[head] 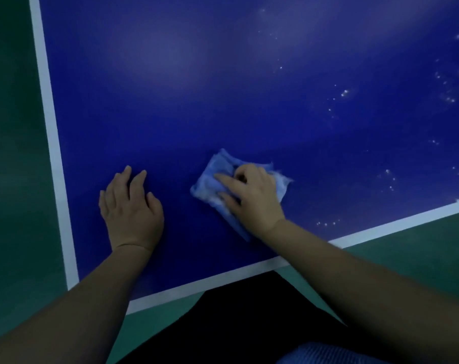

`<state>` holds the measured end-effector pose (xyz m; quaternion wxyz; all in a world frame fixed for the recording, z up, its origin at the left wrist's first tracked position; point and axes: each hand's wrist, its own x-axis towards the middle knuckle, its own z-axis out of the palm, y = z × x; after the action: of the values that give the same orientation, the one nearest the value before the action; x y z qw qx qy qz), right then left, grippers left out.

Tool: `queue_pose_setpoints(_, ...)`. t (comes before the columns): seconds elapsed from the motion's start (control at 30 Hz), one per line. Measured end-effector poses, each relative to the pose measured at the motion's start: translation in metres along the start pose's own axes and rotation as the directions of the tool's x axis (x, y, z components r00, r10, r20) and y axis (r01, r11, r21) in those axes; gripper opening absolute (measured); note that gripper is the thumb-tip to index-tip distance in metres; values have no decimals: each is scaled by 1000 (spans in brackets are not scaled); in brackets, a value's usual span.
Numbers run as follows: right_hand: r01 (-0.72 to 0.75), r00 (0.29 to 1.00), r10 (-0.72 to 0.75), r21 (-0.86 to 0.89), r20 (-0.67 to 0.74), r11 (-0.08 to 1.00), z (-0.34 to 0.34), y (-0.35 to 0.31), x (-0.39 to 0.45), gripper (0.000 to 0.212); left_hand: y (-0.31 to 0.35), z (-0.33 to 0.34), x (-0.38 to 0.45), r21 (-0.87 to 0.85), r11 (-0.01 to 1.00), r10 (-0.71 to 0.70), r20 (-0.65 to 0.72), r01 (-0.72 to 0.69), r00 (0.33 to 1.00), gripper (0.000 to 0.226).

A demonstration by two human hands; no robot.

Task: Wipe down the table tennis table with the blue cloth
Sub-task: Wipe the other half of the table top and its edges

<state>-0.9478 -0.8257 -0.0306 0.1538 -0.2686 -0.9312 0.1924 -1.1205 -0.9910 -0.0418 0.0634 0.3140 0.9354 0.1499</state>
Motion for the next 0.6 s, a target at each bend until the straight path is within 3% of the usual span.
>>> queue_pose_setpoints(0.03,-19,999,18,-25,-30,1000,-6,14,5,28,-1,1,0,0,1000,8,-10,-8,1000,45)
queue_pose_setpoints(0.1,-195,972,178,-102,-155,976,-22,51,13,29,-1,2,-1,2,1000,30,-25,-30,999,44)
queue_pose_setpoints(0.2,-559,796,506,-82,-332,825,-36,82,18,35,-1,3,-2,5,999,48,-54,-47,997,43)
queue_pose_setpoints(0.27,-667,715,604,-86,-353,740,-25,60,16,37,-1,3,-2,6,999,53,-61,-53,997,44)
queue_pose_setpoints(0.33,-574,788,532,-55,-310,817,-8,15,8,32,-1,4,-2,-5,998,55,-62,-55,997,44)
queue_pose_setpoints(0.4,-289,935,274,-34,-224,957,10,-32,-13,25,-3,6,-2,-10,998,56,-63,-57,996,44)
queue_pose_setpoints(0.47,-83,994,83,2,-67,997,18,-57,-39,25,-4,7,-2,-14,998,58,-72,-59,996,45)
queue_pose_setpoints(0.53,-61,998,62,19,-24,998,7,-43,-54,28,-5,8,-1,-10,998,64,-73,-65,995,45)
queue_pose_setpoints(0.6,-176,977,169,-43,-129,983,-7,-10,-60,27,-6,9,-1,9,997,71,-72,-70,995,44)
